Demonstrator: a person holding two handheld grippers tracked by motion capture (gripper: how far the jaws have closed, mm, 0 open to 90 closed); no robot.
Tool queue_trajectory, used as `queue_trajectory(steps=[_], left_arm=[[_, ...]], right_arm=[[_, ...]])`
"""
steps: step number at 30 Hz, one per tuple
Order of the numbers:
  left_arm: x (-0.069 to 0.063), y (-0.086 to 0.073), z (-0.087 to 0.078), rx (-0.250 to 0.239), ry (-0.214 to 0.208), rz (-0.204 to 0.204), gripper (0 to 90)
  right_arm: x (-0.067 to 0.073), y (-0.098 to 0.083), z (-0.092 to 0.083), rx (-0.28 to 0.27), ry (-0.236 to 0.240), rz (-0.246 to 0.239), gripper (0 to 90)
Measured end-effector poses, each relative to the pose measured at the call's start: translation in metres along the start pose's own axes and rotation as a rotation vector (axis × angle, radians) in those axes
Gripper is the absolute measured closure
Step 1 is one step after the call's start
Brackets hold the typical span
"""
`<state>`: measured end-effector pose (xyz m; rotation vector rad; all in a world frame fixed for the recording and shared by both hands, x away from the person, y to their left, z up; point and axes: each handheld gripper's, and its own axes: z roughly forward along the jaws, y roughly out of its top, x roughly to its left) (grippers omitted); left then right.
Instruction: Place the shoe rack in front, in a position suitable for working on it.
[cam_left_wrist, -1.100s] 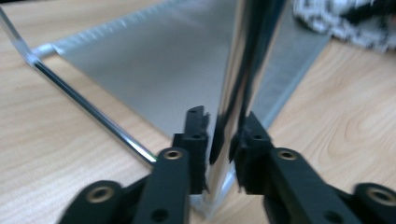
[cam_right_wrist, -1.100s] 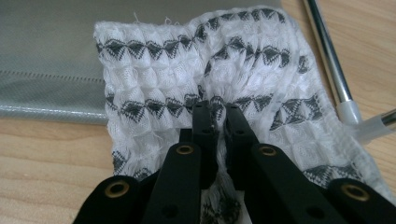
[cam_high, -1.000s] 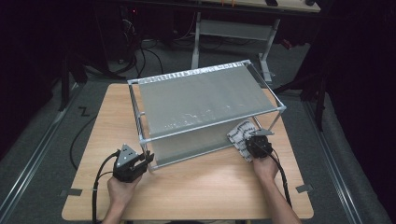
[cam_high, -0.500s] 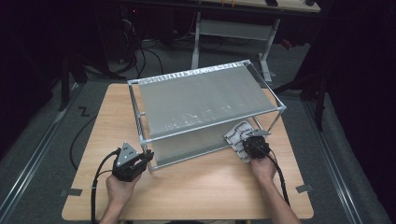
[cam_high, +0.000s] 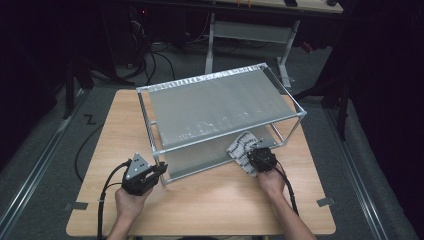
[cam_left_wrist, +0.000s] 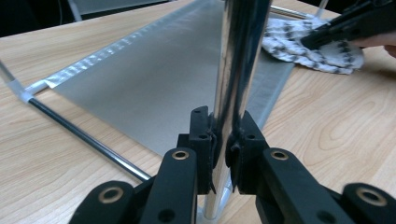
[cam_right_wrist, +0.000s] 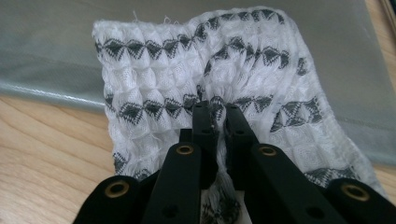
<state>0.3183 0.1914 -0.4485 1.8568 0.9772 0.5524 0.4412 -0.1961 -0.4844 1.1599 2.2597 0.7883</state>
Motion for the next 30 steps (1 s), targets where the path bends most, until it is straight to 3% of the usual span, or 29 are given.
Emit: queue_trajectory(steps=[5, 13, 16, 30], left_arm=[[-0.002, 0.000, 0.000, -0.002, -0.004, 0.002, 81.1], [-0.001, 0.000, 0.000, -0.003, -0.010, 0.005, 81.1], [-0.002, -0.001, 0.000, -0.003, -0.016, 0.010, 81.1], [-0.007, -0.001, 0.000, -0.005, -0.032, 0.019, 81.1]], right_arm=[[0.005, 0.007, 0.000, -0.011, 0.024, 0.000, 86.0], [0.024, 0.015, 0.006, -0.017, 0.052, -0.041, 86.0], [0.020, 0.014, 0.006, -0.011, 0.031, -0.053, 85.9], [-0.021, 0.005, 0.006, 0.010, -0.045, 0.003, 86.4]])
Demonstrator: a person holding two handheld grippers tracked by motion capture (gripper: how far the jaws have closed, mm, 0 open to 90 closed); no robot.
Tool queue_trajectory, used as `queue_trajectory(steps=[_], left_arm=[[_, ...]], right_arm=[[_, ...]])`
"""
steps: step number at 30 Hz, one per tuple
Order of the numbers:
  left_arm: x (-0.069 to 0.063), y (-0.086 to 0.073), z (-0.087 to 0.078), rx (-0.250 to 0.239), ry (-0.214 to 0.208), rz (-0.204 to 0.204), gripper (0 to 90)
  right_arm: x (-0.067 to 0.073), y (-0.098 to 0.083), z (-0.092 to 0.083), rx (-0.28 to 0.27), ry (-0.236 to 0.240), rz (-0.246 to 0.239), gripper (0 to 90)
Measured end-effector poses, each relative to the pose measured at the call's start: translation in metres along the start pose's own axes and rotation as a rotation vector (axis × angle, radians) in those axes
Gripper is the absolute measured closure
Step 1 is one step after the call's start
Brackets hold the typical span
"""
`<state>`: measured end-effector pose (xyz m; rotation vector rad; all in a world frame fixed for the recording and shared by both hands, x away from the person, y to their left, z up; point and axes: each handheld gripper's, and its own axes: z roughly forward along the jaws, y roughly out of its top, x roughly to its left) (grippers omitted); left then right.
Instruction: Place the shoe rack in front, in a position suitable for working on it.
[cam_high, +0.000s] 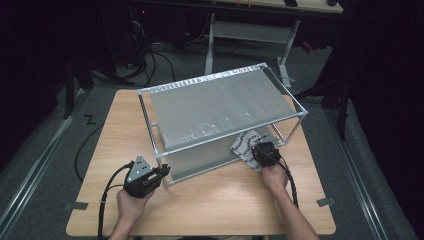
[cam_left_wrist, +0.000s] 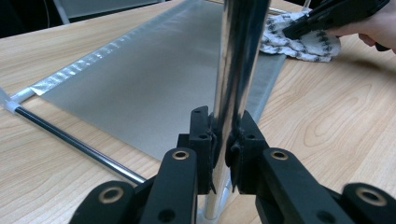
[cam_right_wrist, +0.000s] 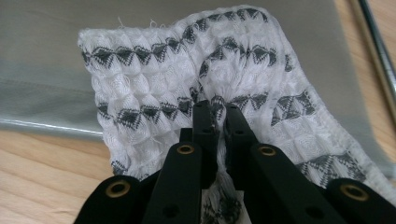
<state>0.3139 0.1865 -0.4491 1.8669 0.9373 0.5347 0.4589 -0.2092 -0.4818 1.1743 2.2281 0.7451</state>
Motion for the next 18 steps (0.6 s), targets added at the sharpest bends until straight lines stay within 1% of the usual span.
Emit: queue_trajectory(steps=[2, 3, 5, 6, 7, 8, 9, 10, 11, 12, 13, 14, 15, 16, 17, 18], left_arm=[[0.000, 0.000, 0.000, -0.002, -0.001, 0.000, 81.1], [0.000, 0.000, 0.000, -0.002, -0.002, 0.000, 81.1], [0.000, -0.001, -0.001, -0.002, -0.004, 0.002, 81.1], [-0.001, -0.001, -0.001, -0.004, -0.006, -0.001, 81.1], [-0.001, -0.001, -0.001, -0.004, -0.005, 0.000, 81.1], [-0.001, -0.001, -0.001, -0.005, -0.005, -0.001, 81.1], [-0.001, -0.001, 0.000, -0.009, -0.007, -0.004, 81.1], [-0.001, -0.001, 0.000, -0.009, -0.008, -0.004, 81.1], [-0.001, -0.001, 0.000, -0.009, -0.008, -0.003, 81.1], [-0.001, -0.001, 0.000, -0.007, -0.009, -0.001, 81.1], [-0.001, -0.001, 0.000, -0.007, -0.009, 0.001, 81.1], [-0.001, -0.001, 0.000, -0.006, -0.009, 0.002, 81.1], [-0.001, -0.001, 0.000, -0.005, -0.011, 0.002, 81.1], [-0.001, -0.001, -0.001, -0.004, -0.012, 0.003, 81.1], [-0.001, -0.001, -0.001, -0.004, -0.012, 0.003, 81.1], [-0.001, -0.001, -0.001, -0.003, -0.013, 0.003, 81.1]], right_arm=[[-0.003, -0.002, -0.001, 0.003, -0.021, -0.005, 86.4], [-0.004, -0.002, -0.001, 0.003, -0.022, -0.002, 86.4], [-0.009, -0.004, -0.002, 0.007, -0.024, 0.011, 86.4], [-0.014, -0.006, -0.003, 0.014, -0.036, 0.021, 86.5], [-0.014, -0.006, -0.003, 0.014, -0.036, 0.021, 86.5], [-0.022, -0.010, -0.004, 0.029, -0.045, 0.033, 86.5], [-0.022, -0.010, -0.004, 0.029, -0.045, 0.033, 86.5], [-0.030, -0.013, -0.004, 0.047, -0.057, 0.053, 86.5], [-0.030, -0.013, -0.004, 0.047, -0.057, 0.053, 86.5], [-0.034, -0.014, -0.005, 0.049, -0.061, 0.061, 86.5], [-0.038, -0.014, -0.005, 0.049, -0.070, 0.079, 86.4], [-0.040, -0.014, -0.005, 0.045, -0.077, 0.080, 86.3], [-0.044, -0.013, -0.005, 0.034, -0.088, 0.092, 86.3], [-0.048, -0.011, -0.006, 0.019, -0.099, 0.134, 86.2], [-0.048, -0.011, -0.006, 0.019, -0.099, 0.134, 86.2], [-0.051, -0.010, -0.003, 0.024, -0.112, 0.141, 86.2]])
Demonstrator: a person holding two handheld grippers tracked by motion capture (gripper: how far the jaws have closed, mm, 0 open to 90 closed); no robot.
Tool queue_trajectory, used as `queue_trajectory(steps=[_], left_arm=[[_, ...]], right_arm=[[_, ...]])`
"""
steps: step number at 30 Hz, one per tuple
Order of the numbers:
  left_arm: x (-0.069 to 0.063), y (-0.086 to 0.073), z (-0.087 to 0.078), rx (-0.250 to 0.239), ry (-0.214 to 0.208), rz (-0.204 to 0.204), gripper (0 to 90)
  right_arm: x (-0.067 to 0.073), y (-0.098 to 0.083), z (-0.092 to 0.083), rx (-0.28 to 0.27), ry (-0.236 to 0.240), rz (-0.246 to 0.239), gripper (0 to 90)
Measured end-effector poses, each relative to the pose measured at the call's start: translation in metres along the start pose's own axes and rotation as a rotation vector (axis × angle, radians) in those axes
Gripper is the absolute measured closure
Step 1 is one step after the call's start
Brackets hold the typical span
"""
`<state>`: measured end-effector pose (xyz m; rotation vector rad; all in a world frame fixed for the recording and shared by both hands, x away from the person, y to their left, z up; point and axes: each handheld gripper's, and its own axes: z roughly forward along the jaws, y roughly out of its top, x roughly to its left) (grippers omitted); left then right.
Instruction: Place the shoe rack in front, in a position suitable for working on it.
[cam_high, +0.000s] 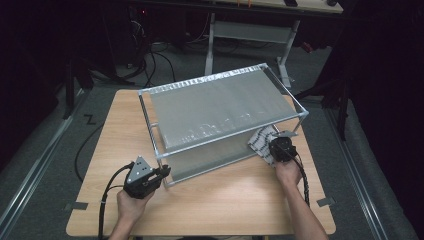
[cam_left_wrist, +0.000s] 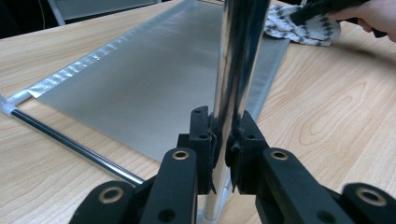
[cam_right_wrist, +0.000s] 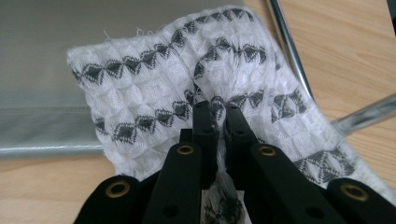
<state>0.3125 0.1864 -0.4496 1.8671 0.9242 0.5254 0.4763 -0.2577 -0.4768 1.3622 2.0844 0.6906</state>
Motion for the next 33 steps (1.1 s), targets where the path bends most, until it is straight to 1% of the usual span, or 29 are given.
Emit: queue_trajectory(steps=[1, 2, 3, 4, 6, 7, 8, 9, 10, 11, 13, 14, 15, 16, 18, 21, 22, 24, 25, 29, 30, 31, 33], left_arm=[[0.000, 0.000, 0.000, 0.000, -0.001, 0.000, 81.1], [0.000, 0.000, 0.000, 0.000, -0.001, 0.000, 81.1], [0.000, 0.000, 0.000, 0.000, -0.001, 0.000, 81.1], [0.000, 0.000, 0.000, 0.000, -0.002, 0.000, 81.1], [0.000, 0.000, 0.000, 0.003, -0.004, 0.002, 81.1], [0.000, 0.001, 0.000, 0.003, -0.005, 0.003, 81.1], [0.000, 0.001, 0.001, 0.002, -0.006, 0.004, 81.1], [0.000, 0.001, 0.001, 0.002, -0.007, 0.004, 81.1], [0.000, 0.001, 0.001, 0.002, -0.007, 0.004, 81.1], [0.000, 0.001, 0.001, 0.002, -0.008, 0.004, 81.1], [0.001, 0.001, 0.000, 0.004, -0.009, 0.004, 81.1], [0.001, 0.001, 0.000, 0.004, -0.010, 0.004, 81.1], [0.001, 0.001, 0.001, 0.004, -0.011, 0.005, 81.1], [0.001, 0.001, 0.001, 0.003, -0.011, 0.005, 81.1], [0.001, 0.001, 0.001, 0.003, -0.012, 0.005, 81.1], [0.001, 0.001, 0.001, 0.002, -0.015, 0.006, 81.1], [0.001, 0.001, 0.001, 0.002, -0.016, 0.007, 81.1], [0.001, 0.001, 0.001, 0.001, -0.017, 0.008, 81.1], [0.001, 0.001, 0.002, -0.001, -0.018, 0.007, 81.1], [0.001, 0.001, 0.002, 0.001, -0.021, 0.008, 81.1], [0.001, 0.001, 0.003, 0.000, -0.020, 0.006, 81.1], [0.001, 0.001, 0.003, 0.000, -0.020, 0.006, 81.1], [0.001, 0.002, 0.003, 0.001, -0.015, 0.002, 81.0]], right_arm=[[0.000, 0.000, 0.000, 0.000, 0.000, 0.000, 86.2], [-0.003, 0.000, 0.005, 0.008, -0.015, 0.023, 86.2], [-0.003, 0.000, 0.005, 0.008, -0.015, 0.023, 86.2], [-0.005, 0.000, 0.006, 0.004, -0.018, 0.044, 86.2], [-0.006, 0.002, 0.008, 0.007, -0.030, 0.049, 86.2], [-0.006, 0.003, 0.008, 0.010, -0.046, 0.060, 86.1], [-0.006, 0.003, 0.008, 0.010, -0.046, 0.060, 86.1], [-0.008, 0.003, 0.009, 0.007, -0.056, 0.056, 86.1], [-0.009, 0.004, 0.010, 0.010, -0.070, 0.082, 86.1], [-0.009, 0.004, 0.010, 0.010, -0.070, 0.082, 86.1], [-0.013, 0.005, 0.012, 0.010, -0.097, 0.085, 85.9], [-0.015, 0.004, 0.013, 0.011, -0.097, 0.098, 85.9], [-0.015, 0.004, 0.013, 0.011, -0.097, 0.098, 85.9], [-0.016, 0.004, 0.013, 0.008, -0.094, 0.106, 85.9], [-0.015, 0.004, 0.013, 0.010, -0.088, 0.106, 85.9], [-0.010, 0.005, 0.013, 0.008, -0.060, 0.105, 85.9], [-0.005, 0.006, 0.013, 0.003, -0.039, 0.076, 85.9], [-0.002, 0.006, 0.013, 0.003, -0.033, 0.074, 85.9], [0.000, 0.007, 0.013, -0.003, -0.019, 0.055, 86.0], [0.016, 0.008, 0.011, -0.013, 0.028, 0.016, 86.0], [0.024, 0.008, 0.011, -0.016, 0.042, -0.002, 86.0], [0.024, 0.008, 0.011, -0.016, 0.042, -0.002, 86.0], [0.030, 0.008, 0.010, -0.020, 0.060, -0.015, 86.0]])
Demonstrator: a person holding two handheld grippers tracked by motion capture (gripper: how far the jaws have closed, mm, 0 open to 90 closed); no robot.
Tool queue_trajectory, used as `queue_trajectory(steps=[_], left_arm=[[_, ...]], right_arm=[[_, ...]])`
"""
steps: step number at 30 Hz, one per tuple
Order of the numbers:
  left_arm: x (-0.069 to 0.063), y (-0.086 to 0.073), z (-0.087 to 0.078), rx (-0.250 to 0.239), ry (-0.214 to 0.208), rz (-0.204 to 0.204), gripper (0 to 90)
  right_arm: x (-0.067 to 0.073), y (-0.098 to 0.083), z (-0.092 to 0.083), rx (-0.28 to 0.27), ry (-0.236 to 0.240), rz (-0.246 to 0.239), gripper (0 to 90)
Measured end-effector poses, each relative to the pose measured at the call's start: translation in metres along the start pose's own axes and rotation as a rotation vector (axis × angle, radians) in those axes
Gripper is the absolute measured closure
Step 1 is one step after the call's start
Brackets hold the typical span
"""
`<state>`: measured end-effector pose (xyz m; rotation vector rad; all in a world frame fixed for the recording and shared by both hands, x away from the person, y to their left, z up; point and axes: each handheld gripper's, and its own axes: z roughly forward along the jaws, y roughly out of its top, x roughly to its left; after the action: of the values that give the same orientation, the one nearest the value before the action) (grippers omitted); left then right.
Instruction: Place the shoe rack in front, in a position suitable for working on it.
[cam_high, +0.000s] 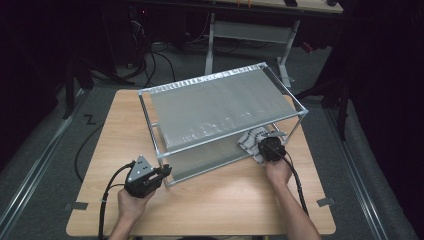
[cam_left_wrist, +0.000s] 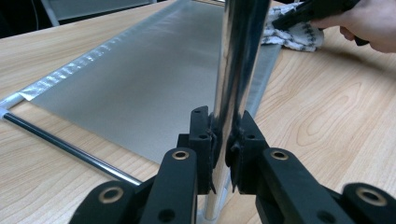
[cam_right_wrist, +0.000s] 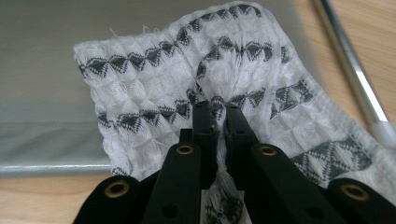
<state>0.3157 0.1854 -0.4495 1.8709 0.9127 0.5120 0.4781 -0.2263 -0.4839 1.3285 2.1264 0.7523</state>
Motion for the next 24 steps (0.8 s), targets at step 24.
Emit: queue_trajectory(steps=[24], left_arm=[[0.000, 0.005, -0.001, -0.002, 0.043, -0.043, 78.0]], right_arm=[[0.042, 0.000, -0.006, -0.002, 0.073, -0.095, 86.0]])
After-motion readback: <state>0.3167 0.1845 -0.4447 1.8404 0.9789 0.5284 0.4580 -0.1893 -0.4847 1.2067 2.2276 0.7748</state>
